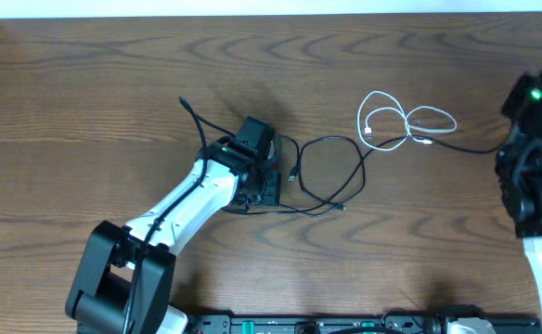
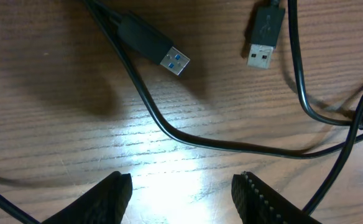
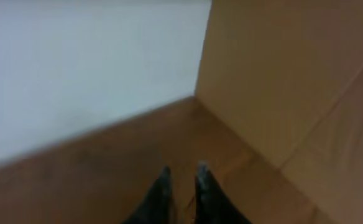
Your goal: Untangle cables
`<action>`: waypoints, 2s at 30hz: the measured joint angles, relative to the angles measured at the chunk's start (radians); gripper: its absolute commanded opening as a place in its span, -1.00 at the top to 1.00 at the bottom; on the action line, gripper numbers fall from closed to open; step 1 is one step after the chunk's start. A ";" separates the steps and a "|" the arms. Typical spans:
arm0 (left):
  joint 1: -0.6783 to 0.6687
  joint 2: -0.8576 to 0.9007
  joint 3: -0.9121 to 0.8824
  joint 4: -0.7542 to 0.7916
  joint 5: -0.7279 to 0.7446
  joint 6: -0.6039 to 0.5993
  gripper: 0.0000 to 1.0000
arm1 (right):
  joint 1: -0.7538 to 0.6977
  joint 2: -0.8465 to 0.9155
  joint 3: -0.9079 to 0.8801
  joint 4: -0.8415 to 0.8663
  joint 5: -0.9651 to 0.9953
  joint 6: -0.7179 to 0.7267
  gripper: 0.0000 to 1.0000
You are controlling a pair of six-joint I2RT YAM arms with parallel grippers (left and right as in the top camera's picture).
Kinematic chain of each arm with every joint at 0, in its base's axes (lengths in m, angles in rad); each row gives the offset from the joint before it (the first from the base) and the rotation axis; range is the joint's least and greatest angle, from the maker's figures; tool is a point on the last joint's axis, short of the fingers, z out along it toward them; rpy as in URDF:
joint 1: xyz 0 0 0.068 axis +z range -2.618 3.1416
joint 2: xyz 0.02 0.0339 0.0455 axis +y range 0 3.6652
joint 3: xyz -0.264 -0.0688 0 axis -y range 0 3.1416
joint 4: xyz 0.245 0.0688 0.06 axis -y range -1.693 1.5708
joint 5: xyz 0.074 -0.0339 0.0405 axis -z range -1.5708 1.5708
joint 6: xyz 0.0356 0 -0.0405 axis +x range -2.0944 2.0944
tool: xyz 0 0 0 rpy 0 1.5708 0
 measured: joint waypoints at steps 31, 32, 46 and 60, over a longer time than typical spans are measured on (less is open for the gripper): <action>0.000 0.000 0.000 -0.005 0.000 0.000 -0.14 | -0.035 0.615 0.000 -0.212 -0.548 0.547 -0.53; 0.000 0.000 0.000 -0.006 0.000 0.000 -0.14 | -0.038 0.627 0.000 -0.199 -0.548 0.579 -0.55; 0.000 0.000 0.000 -0.019 0.000 0.000 -0.15 | -0.045 0.773 0.000 -0.104 -0.555 0.748 -0.37; 0.000 0.000 0.000 -0.029 0.000 0.000 -0.14 | -0.045 0.777 -0.043 -0.084 -0.473 0.878 -0.28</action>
